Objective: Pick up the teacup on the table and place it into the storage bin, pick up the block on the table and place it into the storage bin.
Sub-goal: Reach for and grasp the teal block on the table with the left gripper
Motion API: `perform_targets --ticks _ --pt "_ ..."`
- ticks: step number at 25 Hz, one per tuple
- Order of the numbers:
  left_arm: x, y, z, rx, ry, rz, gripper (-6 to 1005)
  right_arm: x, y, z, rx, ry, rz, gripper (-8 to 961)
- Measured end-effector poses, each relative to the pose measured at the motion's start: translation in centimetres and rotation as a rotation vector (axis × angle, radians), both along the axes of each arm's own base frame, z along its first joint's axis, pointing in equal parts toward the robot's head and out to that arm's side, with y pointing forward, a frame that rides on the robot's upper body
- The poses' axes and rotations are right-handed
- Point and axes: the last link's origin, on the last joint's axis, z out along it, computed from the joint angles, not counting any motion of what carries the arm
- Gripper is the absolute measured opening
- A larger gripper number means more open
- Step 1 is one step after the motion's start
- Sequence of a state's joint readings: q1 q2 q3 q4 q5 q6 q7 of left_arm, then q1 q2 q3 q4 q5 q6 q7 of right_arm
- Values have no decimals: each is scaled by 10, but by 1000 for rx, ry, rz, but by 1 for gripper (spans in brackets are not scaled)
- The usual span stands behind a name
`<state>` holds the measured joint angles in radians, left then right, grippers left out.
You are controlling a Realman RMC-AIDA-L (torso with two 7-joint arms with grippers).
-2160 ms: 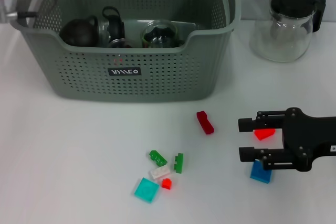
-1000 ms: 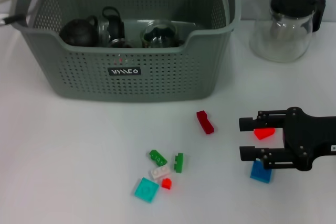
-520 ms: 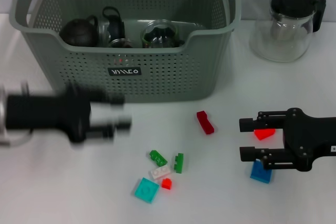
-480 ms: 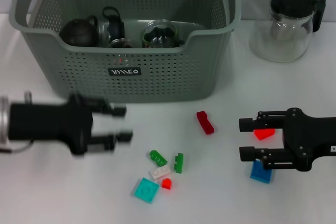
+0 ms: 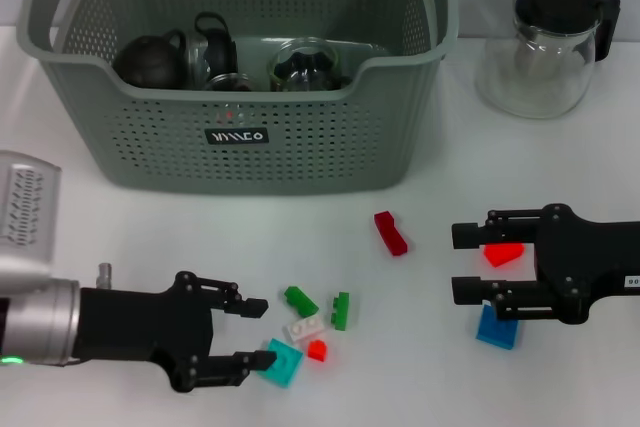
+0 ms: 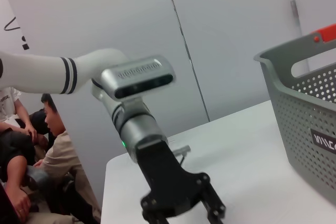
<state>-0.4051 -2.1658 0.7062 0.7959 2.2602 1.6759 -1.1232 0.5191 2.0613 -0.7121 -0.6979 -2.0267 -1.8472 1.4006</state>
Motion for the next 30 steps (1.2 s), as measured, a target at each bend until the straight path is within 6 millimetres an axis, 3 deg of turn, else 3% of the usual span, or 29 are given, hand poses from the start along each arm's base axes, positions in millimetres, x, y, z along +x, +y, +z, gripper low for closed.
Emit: perform_targets --ticks 11,30 --pt "-6 -4 -20 26 6 -59 558 0 0 1 -1 2 -4 685" --pt "-5 6 -35 -15 93 -61 560 1 -1 1 -4 2 -7 685"
